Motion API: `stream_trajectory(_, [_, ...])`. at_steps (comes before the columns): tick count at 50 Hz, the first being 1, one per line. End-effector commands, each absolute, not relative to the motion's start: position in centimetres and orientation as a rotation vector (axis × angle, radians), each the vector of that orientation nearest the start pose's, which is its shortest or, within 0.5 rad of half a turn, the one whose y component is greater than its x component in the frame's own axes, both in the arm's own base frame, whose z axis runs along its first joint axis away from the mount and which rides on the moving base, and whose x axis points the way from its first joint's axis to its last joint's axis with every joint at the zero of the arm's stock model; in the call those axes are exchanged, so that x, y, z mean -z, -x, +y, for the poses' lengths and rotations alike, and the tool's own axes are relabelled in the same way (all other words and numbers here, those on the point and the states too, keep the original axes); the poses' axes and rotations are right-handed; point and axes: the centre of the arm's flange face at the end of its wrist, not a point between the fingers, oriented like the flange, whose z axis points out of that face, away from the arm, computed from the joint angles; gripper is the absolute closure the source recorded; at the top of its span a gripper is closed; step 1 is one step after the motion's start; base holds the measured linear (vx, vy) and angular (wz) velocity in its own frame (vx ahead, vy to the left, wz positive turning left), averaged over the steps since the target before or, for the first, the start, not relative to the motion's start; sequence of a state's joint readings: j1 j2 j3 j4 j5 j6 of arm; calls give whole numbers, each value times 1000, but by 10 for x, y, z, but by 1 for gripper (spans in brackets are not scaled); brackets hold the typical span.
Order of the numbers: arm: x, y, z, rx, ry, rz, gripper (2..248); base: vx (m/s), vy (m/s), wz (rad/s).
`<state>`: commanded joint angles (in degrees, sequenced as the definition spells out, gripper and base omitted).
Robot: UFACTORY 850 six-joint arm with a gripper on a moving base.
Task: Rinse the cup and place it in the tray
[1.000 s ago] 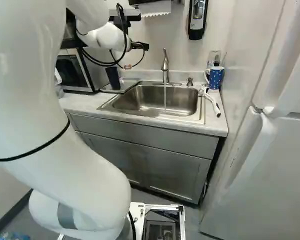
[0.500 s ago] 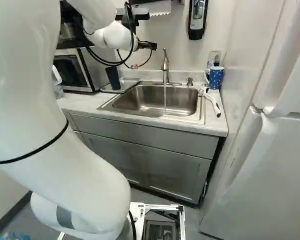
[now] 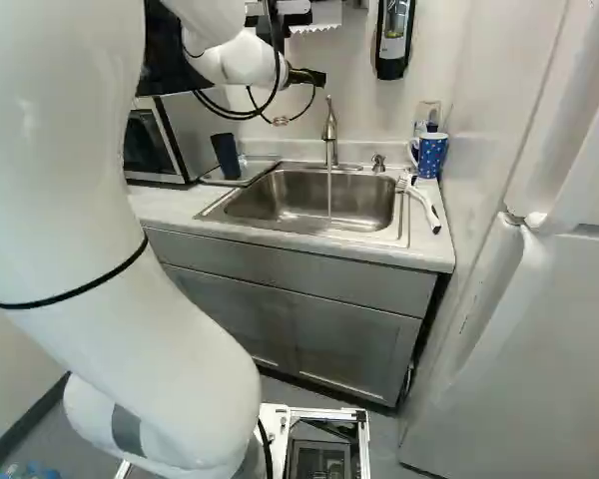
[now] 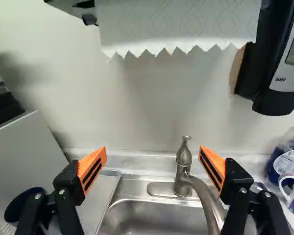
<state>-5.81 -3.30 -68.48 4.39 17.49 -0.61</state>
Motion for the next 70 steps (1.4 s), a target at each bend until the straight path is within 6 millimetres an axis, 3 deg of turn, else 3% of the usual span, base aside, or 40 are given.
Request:
stream_trajectory(35, [-724, -616, -83, 2057, 2438, 244, 3, 0, 0, 0])
stream_trajectory(70, [-739, -619, -82, 1977, 2507, 219, 3, 0, 0, 0])
